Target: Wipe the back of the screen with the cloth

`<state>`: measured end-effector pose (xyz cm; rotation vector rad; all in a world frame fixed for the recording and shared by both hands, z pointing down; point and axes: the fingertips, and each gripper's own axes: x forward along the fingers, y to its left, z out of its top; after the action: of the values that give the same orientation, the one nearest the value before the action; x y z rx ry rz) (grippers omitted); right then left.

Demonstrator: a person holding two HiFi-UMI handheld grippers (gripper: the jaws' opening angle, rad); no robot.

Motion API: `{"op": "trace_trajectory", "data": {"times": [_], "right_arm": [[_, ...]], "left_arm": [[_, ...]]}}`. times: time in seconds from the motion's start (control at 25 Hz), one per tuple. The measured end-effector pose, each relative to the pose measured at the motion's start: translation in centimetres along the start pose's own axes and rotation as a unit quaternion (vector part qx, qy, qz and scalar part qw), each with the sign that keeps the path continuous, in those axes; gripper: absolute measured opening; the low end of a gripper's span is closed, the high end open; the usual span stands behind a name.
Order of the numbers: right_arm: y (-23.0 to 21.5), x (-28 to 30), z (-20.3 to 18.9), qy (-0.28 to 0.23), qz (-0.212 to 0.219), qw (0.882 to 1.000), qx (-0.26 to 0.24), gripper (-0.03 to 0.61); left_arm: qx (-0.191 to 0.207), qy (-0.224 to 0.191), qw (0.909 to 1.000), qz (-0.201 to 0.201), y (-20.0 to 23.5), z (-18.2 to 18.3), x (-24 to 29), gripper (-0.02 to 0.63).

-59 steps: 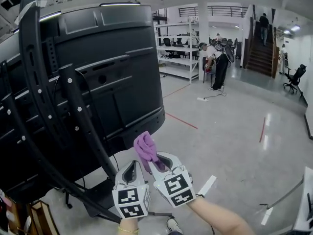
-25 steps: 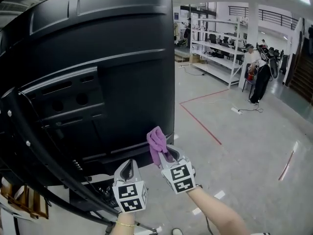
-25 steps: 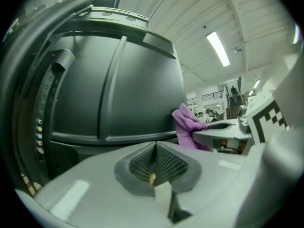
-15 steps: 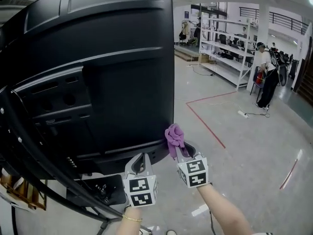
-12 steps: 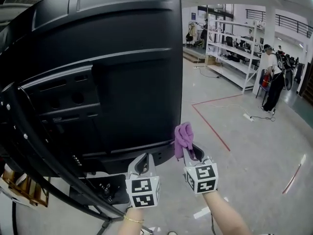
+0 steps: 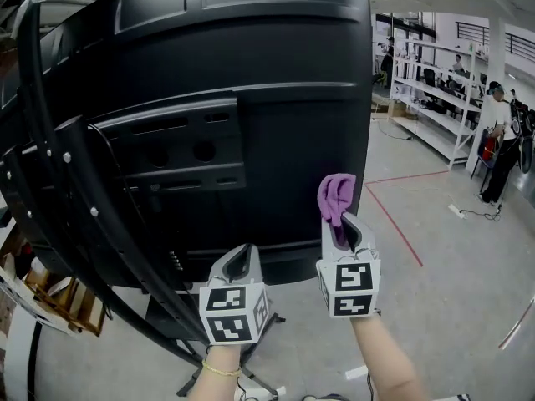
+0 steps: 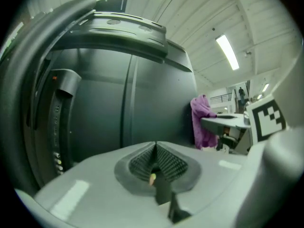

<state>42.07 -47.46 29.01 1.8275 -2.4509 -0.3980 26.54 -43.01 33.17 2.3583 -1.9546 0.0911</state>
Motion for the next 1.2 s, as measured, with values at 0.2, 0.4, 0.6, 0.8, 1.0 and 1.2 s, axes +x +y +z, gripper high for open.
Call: {"op": "trace_trajectory", "data": {"times": [0.2, 0.4, 0.6, 0.8, 1.0, 1.2], "right_arm": [[9.6, 1.2, 2.6, -0.018, 0.098, 0.995, 0.009, 0.064], [18.2, 2.3, 5.4, -0.030, 0.187, 0.982, 0.010, 0.064], [23.7, 3.1, 6.1, -0.015, 0.255, 0.967, 0.017, 0.064], [24.6, 1.9, 6.5, -0.024, 0.273, 0.961, 0.023, 0.064], [18.6, -0.2, 6.5, -0.046, 0.237, 0.970, 0.032, 0.064], [7.8, -0.3, 5.5, -0.040, 0.145, 0.988, 0.042, 0.064]], "left_arm": [[0.002, -0.008, 0.9993, 0.038, 4.4, 0.9, -2.1, 0.008], [-0.008, -0.006, 0.9974, 0.071, 8.4, 0.9, -4.8, 0.008], [-0.004, -0.007, 0.9957, 0.092, 10.8, 0.8, -6.6, 0.008], [-0.007, -0.011, 0.9960, 0.088, 10.6, 1.1, -7.2, 0.008], [0.001, -0.021, 0.9988, 0.045, 6.8, 2.2, -4.7, 0.008], [0.016, -0.039, 0.9990, -0.017, 0.0, 4.8, -0.1, 0.008]]}}
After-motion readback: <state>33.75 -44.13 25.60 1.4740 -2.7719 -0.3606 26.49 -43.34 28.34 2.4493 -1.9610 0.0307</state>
